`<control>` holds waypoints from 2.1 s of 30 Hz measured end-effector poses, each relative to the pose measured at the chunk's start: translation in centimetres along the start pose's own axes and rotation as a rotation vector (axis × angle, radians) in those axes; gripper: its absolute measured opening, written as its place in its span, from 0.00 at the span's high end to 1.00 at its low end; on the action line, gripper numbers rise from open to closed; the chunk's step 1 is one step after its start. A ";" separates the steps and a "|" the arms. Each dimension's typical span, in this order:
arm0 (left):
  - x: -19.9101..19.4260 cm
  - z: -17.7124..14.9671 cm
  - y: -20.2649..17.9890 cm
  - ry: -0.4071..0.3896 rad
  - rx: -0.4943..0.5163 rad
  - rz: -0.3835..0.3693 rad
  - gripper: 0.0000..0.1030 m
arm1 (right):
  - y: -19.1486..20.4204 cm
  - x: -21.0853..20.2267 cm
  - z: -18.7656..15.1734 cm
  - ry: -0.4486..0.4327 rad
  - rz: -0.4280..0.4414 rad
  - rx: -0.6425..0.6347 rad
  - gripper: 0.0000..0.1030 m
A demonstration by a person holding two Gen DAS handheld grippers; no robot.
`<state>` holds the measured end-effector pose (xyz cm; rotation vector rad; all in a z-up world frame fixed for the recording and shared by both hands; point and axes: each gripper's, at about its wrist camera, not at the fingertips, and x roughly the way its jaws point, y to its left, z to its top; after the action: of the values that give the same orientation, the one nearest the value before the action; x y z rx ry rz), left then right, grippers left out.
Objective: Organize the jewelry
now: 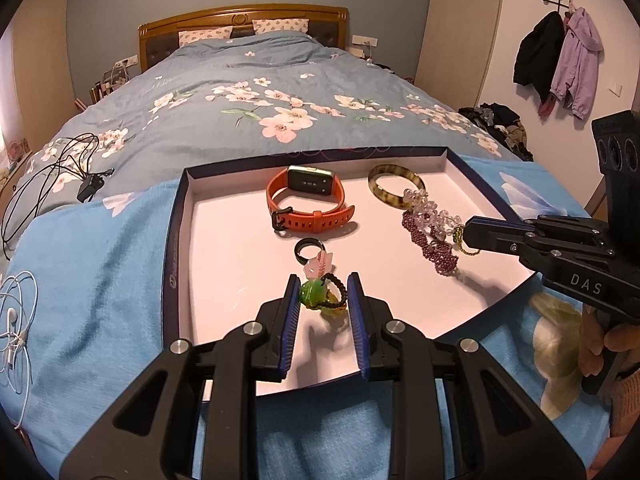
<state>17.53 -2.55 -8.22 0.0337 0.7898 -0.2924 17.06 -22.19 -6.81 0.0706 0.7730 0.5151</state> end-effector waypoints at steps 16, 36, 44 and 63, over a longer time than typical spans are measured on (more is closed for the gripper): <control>-1.9 -0.6 -0.5 -0.087 0.007 0.016 0.26 | 0.1 -1.4 -0.4 -0.045 -0.057 0.014 0.56; -13.2 -3.5 -3.3 -0.493 -0.010 0.167 0.05 | 4.1 -9.8 -3.3 -0.407 -0.242 -0.036 0.07; -15.0 -4.2 -3.5 -0.539 -0.024 0.166 0.05 | 4.5 -11.2 -3.8 -0.463 -0.271 -0.033 0.07; -15.5 -4.4 -2.6 -0.520 -0.082 0.154 0.05 | 5.5 -12.3 -4.4 -0.493 -0.274 -0.040 0.07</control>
<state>3.46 -0.58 -0.15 -0.0577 0.2798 -0.1121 4.38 -23.65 -0.69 0.0505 0.2824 0.2346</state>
